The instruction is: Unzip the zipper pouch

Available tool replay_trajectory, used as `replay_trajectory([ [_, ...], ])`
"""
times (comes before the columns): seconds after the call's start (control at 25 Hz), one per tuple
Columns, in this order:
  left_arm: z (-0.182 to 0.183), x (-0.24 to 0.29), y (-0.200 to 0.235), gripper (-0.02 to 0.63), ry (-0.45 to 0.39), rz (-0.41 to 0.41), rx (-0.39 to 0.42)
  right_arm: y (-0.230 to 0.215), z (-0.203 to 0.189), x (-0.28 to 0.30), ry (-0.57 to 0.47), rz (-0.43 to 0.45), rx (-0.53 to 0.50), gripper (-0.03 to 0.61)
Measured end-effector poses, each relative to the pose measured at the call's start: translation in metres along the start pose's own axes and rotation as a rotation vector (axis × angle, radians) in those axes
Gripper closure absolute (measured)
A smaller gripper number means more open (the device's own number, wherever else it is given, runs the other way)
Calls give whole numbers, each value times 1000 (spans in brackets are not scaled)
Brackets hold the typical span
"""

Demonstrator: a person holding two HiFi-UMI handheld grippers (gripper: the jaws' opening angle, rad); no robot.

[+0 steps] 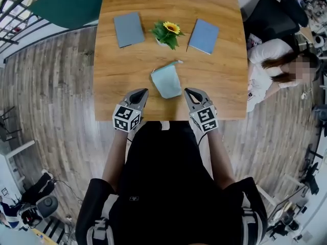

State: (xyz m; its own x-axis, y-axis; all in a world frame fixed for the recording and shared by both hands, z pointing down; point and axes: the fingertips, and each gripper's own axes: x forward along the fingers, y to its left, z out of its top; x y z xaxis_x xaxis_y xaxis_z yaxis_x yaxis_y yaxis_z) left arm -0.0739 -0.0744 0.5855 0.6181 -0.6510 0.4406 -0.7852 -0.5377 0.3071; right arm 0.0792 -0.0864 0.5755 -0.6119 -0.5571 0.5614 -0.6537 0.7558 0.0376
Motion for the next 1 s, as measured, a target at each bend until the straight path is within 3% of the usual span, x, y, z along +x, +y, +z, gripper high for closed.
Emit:
replay_trajectory([
  [0.56, -26, 54, 18, 612, 121, 54, -17, -22, -21, 29, 63, 101, 27, 575],
  [1.0, -49, 74, 35, 580, 159, 86, -136, -13, -8, 60, 32, 195, -5, 575],
])
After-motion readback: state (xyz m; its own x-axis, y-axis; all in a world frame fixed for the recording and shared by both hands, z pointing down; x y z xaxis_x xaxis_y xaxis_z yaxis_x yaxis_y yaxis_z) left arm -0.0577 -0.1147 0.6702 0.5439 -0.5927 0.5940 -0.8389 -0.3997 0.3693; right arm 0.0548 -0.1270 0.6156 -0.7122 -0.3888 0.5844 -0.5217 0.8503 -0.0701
